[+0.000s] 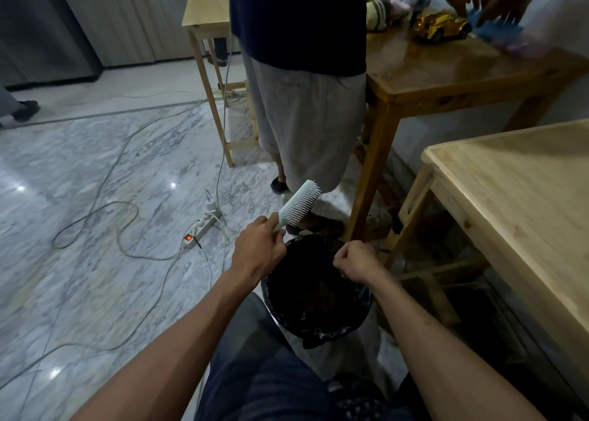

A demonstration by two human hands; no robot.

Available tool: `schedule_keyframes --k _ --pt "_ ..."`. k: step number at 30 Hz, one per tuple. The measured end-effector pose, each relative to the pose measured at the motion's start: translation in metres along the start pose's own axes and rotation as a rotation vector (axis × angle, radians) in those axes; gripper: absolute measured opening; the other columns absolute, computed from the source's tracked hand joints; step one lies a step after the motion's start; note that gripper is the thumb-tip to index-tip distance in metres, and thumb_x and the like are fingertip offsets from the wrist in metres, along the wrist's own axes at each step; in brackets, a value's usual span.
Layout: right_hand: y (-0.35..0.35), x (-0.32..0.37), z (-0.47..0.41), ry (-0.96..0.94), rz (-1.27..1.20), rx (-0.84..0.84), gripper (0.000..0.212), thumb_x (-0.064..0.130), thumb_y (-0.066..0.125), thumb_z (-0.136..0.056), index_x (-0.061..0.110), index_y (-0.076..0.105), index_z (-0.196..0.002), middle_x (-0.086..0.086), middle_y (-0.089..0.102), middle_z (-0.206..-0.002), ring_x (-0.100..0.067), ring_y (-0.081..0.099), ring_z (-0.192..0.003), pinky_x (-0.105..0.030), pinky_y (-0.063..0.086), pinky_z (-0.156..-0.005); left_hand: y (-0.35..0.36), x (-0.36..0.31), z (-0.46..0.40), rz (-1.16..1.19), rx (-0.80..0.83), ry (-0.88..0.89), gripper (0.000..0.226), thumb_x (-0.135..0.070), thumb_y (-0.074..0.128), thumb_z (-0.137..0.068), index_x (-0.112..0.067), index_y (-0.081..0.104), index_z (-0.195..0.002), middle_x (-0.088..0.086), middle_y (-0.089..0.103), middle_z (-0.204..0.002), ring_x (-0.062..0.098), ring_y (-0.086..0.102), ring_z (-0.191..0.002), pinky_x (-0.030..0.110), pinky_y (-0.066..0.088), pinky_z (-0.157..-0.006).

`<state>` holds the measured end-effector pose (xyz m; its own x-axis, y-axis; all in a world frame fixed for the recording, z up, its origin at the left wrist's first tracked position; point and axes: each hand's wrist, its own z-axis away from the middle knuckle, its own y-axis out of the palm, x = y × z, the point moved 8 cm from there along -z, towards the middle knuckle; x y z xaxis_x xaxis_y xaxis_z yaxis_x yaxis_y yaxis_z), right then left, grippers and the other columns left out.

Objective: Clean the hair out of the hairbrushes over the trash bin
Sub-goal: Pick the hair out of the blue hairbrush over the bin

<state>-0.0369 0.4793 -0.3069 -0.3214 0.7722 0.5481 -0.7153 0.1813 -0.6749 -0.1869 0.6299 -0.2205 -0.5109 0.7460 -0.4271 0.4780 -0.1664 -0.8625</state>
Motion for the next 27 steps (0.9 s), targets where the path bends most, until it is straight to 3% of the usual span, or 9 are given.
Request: schedule_keyframes --k 3,5,7,10,13,16,18,22,27 --pt "-0.001 0.002 0.002 0.008 0.068 0.089 0.041 0.007 0.052 -0.097 0.013 0.063 -0.136 -0.009 0.061 -0.139 -0.028 0.053 -0.134 -0.038 0.047 -0.110 -0.001 0.000 -0.001 0.007 0.012 0.002 0.019 -0.022 0.059 -0.091 -0.008 0.065 -0.103 0.003 0.051 -0.073 0.031 0.052 -0.062 0.031 0.031 -0.055" --pt "-0.006 0.002 -0.002 0.019 0.050 0.097 0.052 0.008 0.051 -0.096 0.016 0.053 -0.148 -0.009 0.052 -0.151 -0.029 0.047 -0.141 -0.040 0.044 -0.114 -0.001 0.001 -0.001 0.018 0.025 -0.001 0.020 -0.023 0.058 -0.090 -0.010 0.067 -0.103 0.002 0.052 -0.073 0.031 0.055 -0.063 0.031 0.030 -0.055" --pt "-0.014 0.000 -0.008 0.027 -0.052 0.016 0.046 0.003 0.056 -0.097 0.016 0.061 -0.141 -0.011 0.056 -0.146 -0.027 0.061 -0.126 -0.041 0.054 -0.105 0.001 0.002 -0.001 0.035 0.038 -0.004 0.023 -0.025 0.057 -0.088 -0.012 0.068 -0.103 0.001 0.052 -0.073 0.031 0.057 -0.065 0.031 0.031 -0.056" --pt "-0.022 -0.007 -0.011 0.056 -0.234 -0.135 0.015 -0.002 0.068 -0.093 0.009 0.075 -0.101 -0.017 0.072 -0.111 -0.023 0.076 -0.079 -0.032 0.066 -0.070 0.004 0.002 0.001 0.041 0.062 -0.010 0.024 -0.028 0.054 -0.086 -0.011 0.066 -0.098 0.000 0.051 -0.073 0.032 0.057 -0.067 0.032 0.033 -0.057" --pt "-0.027 -0.006 -0.012 0.047 -0.143 -0.173 0.014 0.018 0.072 -0.095 0.012 0.078 -0.083 -0.009 0.078 -0.091 -0.021 0.075 -0.075 -0.038 0.065 -0.075 0.011 0.005 0.003 0.060 0.093 -0.026 0.031 -0.033 0.050 -0.082 -0.011 0.066 -0.097 0.001 0.052 -0.073 0.032 0.056 -0.067 0.033 0.037 -0.057" --pt "-0.025 0.010 -0.012 -0.071 -0.179 -0.113 0.044 0.029 0.075 -0.089 0.020 0.067 -0.131 -0.002 0.067 -0.129 -0.025 0.066 -0.116 -0.042 0.056 -0.099 0.019 0.000 0.004 0.086 0.183 0.027 0.035 -0.034 0.049 -0.081 -0.011 0.068 -0.100 0.008 0.063 -0.077 0.034 0.061 -0.073 0.038 0.045 -0.060" --pt "-0.016 0.023 -0.014 -0.175 -0.417 0.008 0.070 0.015 0.082 -0.082 0.023 0.052 -0.144 -0.002 0.061 -0.137 -0.025 0.066 -0.117 -0.041 0.061 -0.089 0.022 -0.009 0.007 0.091 0.245 0.113 0.035 -0.033 0.051 -0.081 -0.015 0.069 -0.104 0.009 0.068 -0.083 0.032 0.063 -0.077 0.042 0.051 -0.064" --pt "-0.007 0.042 -0.005 -0.295 -0.959 0.219 0.047 -0.013 0.073 -0.084 0.011 0.062 -0.123 -0.008 0.077 -0.109 -0.022 0.074 -0.100 -0.030 0.062 -0.080 0.013 -0.012 0.006 0.073 0.172 0.189 0.028 -0.031 0.056 -0.083 -0.019 0.068 -0.106 0.006 0.065 -0.082 0.032 0.062 -0.074 0.042 0.050 -0.059" --pt "-0.012 0.027 -0.006 -0.254 -0.996 0.088 0.009 0.003 0.073 -0.091 0.002 0.076 -0.099 -0.010 0.078 -0.082 -0.015 0.071 -0.072 -0.021 0.061 -0.070 0.000 0.009 0.001 -0.107 0.073 0.151 0.029 -0.029 0.054 -0.086 -0.018 0.066 -0.110 0.007 0.059 -0.082 0.035 0.061 -0.069 0.034 0.041 -0.051"
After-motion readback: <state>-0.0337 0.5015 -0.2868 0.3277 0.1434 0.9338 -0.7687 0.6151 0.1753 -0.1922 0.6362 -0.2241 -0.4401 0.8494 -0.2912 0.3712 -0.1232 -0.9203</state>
